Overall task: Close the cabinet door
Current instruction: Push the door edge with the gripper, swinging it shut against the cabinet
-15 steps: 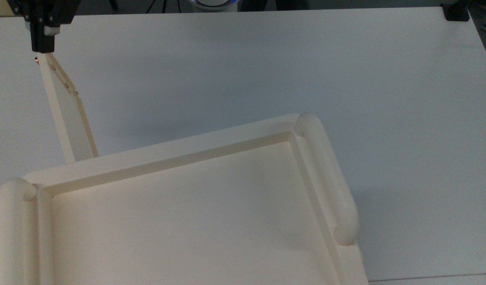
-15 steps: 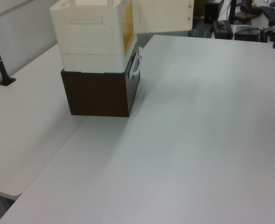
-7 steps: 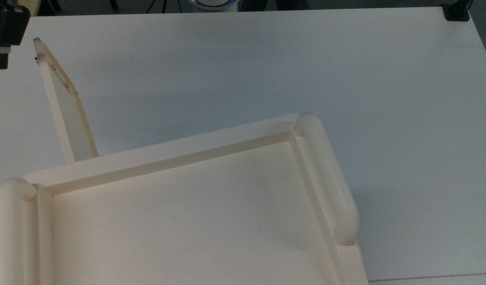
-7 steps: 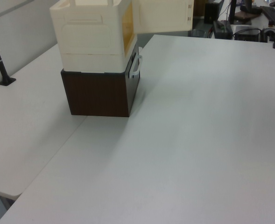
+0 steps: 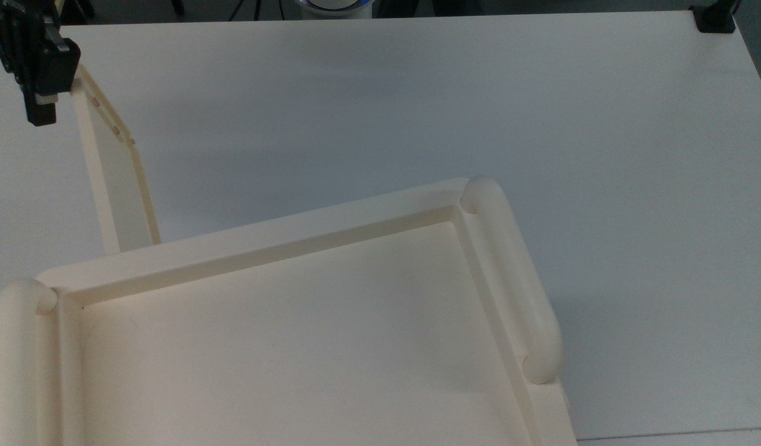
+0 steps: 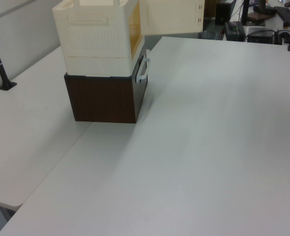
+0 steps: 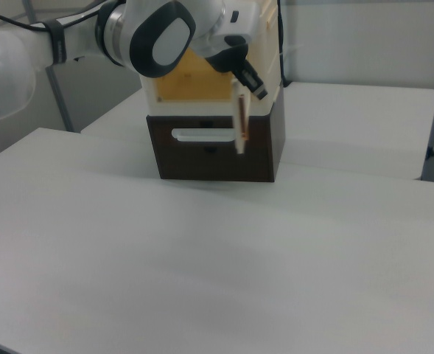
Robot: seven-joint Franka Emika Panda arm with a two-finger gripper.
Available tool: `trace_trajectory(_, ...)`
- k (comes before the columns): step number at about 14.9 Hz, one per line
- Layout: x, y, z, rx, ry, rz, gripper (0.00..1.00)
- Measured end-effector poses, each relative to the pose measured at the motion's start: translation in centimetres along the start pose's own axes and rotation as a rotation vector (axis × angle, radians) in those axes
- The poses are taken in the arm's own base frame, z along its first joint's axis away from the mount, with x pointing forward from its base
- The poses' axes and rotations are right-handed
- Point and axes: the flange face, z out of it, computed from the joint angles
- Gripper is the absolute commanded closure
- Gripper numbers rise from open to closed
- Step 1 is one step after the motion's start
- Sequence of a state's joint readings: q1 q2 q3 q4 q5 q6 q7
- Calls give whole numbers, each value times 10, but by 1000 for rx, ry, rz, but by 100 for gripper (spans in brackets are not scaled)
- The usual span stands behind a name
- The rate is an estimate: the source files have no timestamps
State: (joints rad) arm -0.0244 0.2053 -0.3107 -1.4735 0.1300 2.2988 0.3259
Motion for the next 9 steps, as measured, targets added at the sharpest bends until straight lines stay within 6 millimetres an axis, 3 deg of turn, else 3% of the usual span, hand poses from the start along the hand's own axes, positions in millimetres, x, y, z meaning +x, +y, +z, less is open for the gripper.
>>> trace_trajectory(5, -13, -9, 7, 99, -120, 25, 94)
trace_trajectory(9, -37, -54, 11, 181, -170, -31, 95)
